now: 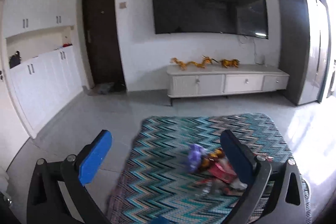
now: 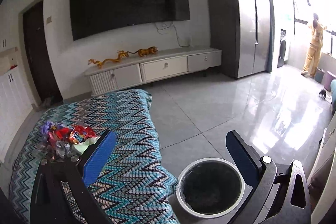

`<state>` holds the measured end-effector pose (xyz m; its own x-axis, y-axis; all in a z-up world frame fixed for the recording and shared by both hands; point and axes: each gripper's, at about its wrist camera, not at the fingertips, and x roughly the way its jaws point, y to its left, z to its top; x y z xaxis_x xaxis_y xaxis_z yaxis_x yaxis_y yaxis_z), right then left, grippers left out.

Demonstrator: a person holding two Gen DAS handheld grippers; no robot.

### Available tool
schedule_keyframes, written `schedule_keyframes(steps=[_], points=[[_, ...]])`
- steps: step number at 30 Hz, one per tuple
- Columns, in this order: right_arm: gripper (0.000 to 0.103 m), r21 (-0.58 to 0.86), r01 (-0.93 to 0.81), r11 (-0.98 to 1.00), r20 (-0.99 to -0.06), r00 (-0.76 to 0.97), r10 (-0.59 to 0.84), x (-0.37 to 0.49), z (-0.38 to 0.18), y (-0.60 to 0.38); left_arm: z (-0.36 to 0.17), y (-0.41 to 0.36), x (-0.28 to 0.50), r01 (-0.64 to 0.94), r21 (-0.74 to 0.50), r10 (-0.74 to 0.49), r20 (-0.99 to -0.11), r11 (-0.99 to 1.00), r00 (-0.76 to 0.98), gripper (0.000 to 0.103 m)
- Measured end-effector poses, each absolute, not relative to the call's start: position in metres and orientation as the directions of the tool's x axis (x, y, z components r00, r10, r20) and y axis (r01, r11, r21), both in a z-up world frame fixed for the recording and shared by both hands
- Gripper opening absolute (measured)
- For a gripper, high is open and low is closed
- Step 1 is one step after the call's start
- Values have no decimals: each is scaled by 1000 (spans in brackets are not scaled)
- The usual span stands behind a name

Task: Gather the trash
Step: 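Grasp the light green paper with the right gripper while the left grasps a clear plastic bag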

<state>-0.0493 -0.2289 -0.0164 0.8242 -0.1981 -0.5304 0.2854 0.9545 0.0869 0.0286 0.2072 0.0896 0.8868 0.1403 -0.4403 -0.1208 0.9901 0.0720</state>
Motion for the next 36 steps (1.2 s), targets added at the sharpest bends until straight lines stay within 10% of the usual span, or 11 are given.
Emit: schedule_keyframes(steps=[29,36], points=[[83,240,-149,959,-769,574,281,96,-122,-107,-117,156,134,294,-161,-304,-781,942,545,84],[47,264,-130,956,-779,555,291,96,-137,-113,-134,145,136,312,-179,-320,-810,933,491,49]])
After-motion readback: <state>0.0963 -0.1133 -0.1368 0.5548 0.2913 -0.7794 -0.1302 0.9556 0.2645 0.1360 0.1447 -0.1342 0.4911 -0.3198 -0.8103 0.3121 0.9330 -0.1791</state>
